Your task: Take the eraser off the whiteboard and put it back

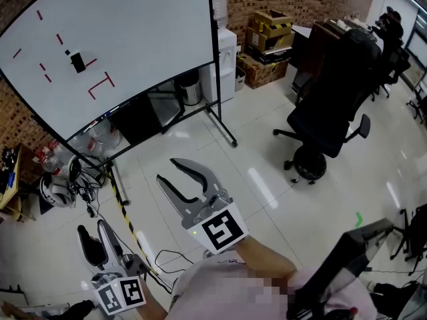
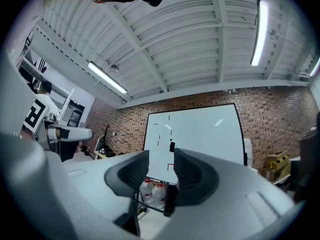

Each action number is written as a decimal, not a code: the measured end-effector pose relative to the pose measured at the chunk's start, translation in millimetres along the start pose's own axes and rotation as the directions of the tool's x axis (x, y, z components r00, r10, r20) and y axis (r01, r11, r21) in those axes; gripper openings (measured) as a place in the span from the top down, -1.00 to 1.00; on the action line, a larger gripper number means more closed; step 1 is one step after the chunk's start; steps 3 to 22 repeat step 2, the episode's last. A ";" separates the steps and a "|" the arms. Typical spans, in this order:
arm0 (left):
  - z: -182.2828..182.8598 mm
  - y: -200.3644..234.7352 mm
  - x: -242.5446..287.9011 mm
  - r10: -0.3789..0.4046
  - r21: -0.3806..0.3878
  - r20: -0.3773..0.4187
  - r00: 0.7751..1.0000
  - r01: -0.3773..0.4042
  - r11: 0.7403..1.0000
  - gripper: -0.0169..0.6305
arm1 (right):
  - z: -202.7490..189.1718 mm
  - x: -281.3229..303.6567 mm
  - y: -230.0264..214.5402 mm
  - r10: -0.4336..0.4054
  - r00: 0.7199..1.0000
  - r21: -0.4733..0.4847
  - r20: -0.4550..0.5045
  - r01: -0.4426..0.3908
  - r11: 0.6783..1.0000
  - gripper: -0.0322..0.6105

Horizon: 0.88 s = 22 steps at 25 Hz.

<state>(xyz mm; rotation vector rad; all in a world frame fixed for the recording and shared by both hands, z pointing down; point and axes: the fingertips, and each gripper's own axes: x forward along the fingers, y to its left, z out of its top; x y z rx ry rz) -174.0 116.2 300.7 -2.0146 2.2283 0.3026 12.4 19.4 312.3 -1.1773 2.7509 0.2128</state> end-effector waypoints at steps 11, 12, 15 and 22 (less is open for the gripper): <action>-0.6 -1.5 -0.8 -0.002 0.002 0.000 1.000 0.002 1.000 0.12 | -0.7 -1.0 0.0 0.000 1.000 -0.001 -0.001 0.000 1.000 0.44; -0.6 -1.5 -0.8 -0.002 0.002 0.000 1.000 0.002 1.000 0.12 | -0.7 -1.0 0.0 0.000 1.000 -0.001 -0.001 0.000 1.000 0.44; -0.6 -1.5 -0.8 -0.002 0.002 0.000 1.000 0.002 1.000 0.12 | -0.7 -1.0 0.0 0.000 1.000 -0.001 -0.001 0.000 1.000 0.44; -0.6 -1.5 -0.8 -0.002 0.002 0.000 1.000 0.002 1.000 0.12 | -0.7 -1.0 0.0 0.000 1.000 -0.001 -0.001 0.000 1.000 0.44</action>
